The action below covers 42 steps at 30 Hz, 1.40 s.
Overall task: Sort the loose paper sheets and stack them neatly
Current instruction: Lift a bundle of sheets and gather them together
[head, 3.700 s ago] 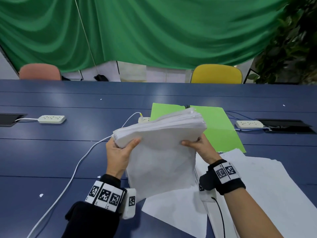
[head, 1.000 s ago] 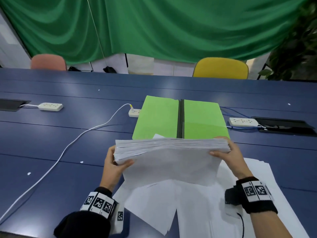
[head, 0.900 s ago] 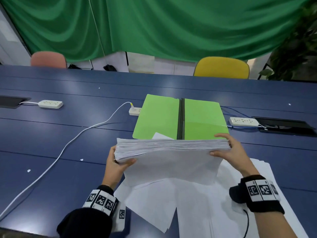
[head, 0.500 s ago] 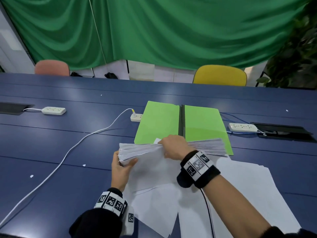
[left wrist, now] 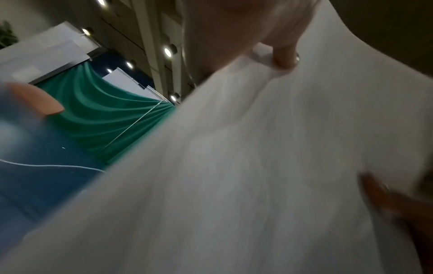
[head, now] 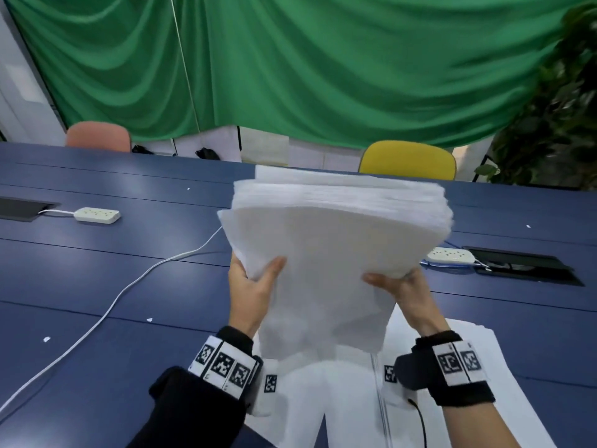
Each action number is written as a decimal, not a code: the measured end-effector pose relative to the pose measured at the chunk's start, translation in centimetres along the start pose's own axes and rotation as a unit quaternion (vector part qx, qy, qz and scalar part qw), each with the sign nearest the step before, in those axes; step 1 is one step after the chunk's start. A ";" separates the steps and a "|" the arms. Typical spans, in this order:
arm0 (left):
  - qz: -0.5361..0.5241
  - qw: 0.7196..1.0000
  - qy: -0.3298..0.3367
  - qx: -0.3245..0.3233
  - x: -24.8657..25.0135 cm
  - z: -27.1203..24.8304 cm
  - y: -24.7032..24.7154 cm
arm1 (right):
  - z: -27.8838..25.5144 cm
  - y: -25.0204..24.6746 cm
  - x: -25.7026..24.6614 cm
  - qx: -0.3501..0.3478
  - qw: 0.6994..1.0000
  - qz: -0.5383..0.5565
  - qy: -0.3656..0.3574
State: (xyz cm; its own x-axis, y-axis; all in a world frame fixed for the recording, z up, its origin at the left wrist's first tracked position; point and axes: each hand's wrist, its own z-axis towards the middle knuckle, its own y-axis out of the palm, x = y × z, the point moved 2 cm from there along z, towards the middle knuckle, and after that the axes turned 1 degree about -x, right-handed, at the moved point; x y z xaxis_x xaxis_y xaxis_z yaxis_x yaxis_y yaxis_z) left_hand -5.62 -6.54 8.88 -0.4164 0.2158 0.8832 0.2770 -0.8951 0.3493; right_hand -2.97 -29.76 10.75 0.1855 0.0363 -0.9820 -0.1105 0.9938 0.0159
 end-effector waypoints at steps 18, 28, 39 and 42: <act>-0.007 0.992 0.051 -0.112 1.4 0.6 -0.7 | 1.0 -0.6 -0.6 -0.047 0.990 0.112 -0.065; -0.028 0.998 0.060 -0.014 1.6 -0.4 -0.1 | 0.4 -1.3 1.1 -0.069 0.994 0.077 -0.033; 0.008 0.997 0.080 -0.009 1.9 0.1 -0.2 | 0.1 -0.9 2.3 -0.047 0.995 0.085 -0.023; 0.017 0.983 0.177 0.039 2.3 0.1 -0.7 | 0.4 -0.9 1.7 -0.032 0.995 0.083 -0.036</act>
State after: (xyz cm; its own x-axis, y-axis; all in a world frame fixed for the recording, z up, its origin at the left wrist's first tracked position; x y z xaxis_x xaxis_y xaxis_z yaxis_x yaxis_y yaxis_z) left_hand -6.67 -5.40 10.66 -0.6772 0.0236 0.7355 0.3569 -0.8635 0.3563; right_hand -2.19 -30.57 9.16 0.2280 0.2087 -0.9510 -0.2071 0.9648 0.1621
